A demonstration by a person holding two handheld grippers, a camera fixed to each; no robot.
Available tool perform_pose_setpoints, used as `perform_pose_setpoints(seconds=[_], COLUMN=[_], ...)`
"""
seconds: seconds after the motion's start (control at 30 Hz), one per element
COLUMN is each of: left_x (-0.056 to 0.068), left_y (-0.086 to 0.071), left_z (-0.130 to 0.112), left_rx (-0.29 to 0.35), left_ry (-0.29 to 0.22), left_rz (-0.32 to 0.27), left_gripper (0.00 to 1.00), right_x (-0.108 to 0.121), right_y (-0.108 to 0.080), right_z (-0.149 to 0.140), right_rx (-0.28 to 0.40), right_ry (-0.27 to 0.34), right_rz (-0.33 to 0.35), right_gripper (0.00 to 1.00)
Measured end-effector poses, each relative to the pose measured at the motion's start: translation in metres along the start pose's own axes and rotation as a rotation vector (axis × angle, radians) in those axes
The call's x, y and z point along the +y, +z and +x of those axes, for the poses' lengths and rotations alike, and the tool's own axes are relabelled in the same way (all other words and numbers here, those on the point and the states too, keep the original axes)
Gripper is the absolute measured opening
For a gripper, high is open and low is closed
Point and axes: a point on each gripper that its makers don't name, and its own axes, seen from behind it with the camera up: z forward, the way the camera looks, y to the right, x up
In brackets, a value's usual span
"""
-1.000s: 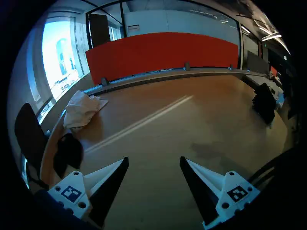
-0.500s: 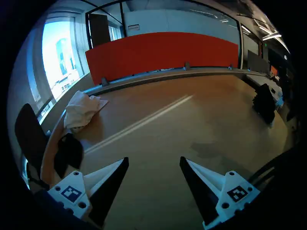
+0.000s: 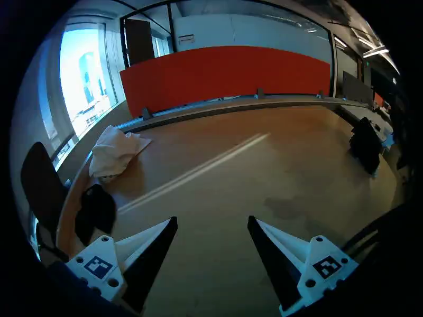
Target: Fold towel
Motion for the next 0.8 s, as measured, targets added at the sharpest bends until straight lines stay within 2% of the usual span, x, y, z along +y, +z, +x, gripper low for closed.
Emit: perform_pose_setpoints(seconds=[0.1, 0.13, 0.2, 0.3, 0.37, 0.43, 0.5, 0.8], left_x=[-0.001, -0.002, -0.002, -0.001, -0.001, 0.000, 0.000, -0.002], left_y=[0.000, 0.000, 0.000, 0.000, 0.000, -0.001, -0.001, -0.002], left_z=[0.000, 0.000, 0.000, 0.000, 0.000, 0.001, 0.002, 0.007], left_rx=[0.001, 0.002, 0.004, 0.006, 0.008, 0.011, 0.015, 0.034], left_ry=[-0.004, -0.006, -0.008, -0.009, -0.008, -0.007, -0.007, -0.012], left_rz=[0.000, 0.000, -0.001, -0.003, -0.004, -0.007, -0.009, -0.013], left_gripper=[0.99, 0.99, 0.99, 0.99, 0.99, 0.99, 0.99, 0.99], right_x=[0.004, 0.005, 0.007, 0.007, 0.005, 0.002, 0.000, -0.015], right_y=[-0.005, -0.006, -0.009, -0.015, -0.019, -0.023, -0.027, -0.045], right_z=[-0.001, 0.000, 0.001, 0.004, 0.007, 0.010, 0.013, 0.029], right_rx=[0.009, 0.015, 0.027, 0.051, 0.066, 0.081, 0.096, 0.164], right_ry=[0.006, 0.012, 0.023, 0.042, 0.055, 0.064, 0.072, 0.069], right_rz=[-0.016, -0.019, -0.024, -0.027, -0.025, -0.022, -0.019, -0.013], right_gripper=[0.17, 0.23, 0.39, 0.68, 0.79, 0.94, 1.00, 1.00])
